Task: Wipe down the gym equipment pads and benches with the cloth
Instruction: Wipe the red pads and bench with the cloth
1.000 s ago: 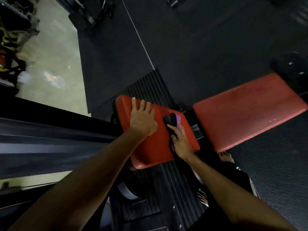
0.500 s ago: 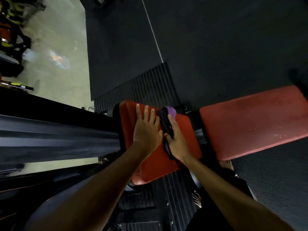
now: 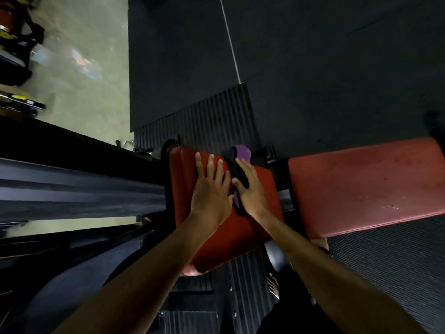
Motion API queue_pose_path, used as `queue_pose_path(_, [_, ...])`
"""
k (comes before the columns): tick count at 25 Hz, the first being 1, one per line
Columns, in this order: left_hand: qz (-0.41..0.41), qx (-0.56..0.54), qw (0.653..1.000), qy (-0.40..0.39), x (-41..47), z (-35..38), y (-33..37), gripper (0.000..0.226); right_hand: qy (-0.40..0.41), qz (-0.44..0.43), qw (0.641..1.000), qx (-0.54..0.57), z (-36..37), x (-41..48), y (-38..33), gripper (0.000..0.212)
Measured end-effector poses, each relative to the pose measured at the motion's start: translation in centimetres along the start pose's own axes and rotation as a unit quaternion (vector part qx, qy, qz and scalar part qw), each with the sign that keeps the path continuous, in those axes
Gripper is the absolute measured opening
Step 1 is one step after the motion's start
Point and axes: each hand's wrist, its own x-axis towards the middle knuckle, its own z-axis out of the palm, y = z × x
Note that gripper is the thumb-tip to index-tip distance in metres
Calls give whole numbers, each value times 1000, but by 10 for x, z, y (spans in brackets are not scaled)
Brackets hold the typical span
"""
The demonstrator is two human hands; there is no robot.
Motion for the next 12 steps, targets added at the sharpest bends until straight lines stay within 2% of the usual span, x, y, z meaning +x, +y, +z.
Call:
queue_pose_path(3, [4,12,1000,-12,2,0,1,73,10,10,996,-83,-15,-18,35,50])
queue_pose_path(6, [3,10,1000,-17,6,-1,3,72,20,103,986,-130,-16,38,48,46])
queue_pose_path(7, [2,9,1000,-21,7,-1,3,72,9,103,987,-125,-16,62,41,42])
queue_pose_path(12, [9,11,999,-32,14,-2,7,71,-145,19,979,-142,-16,117,-6,39])
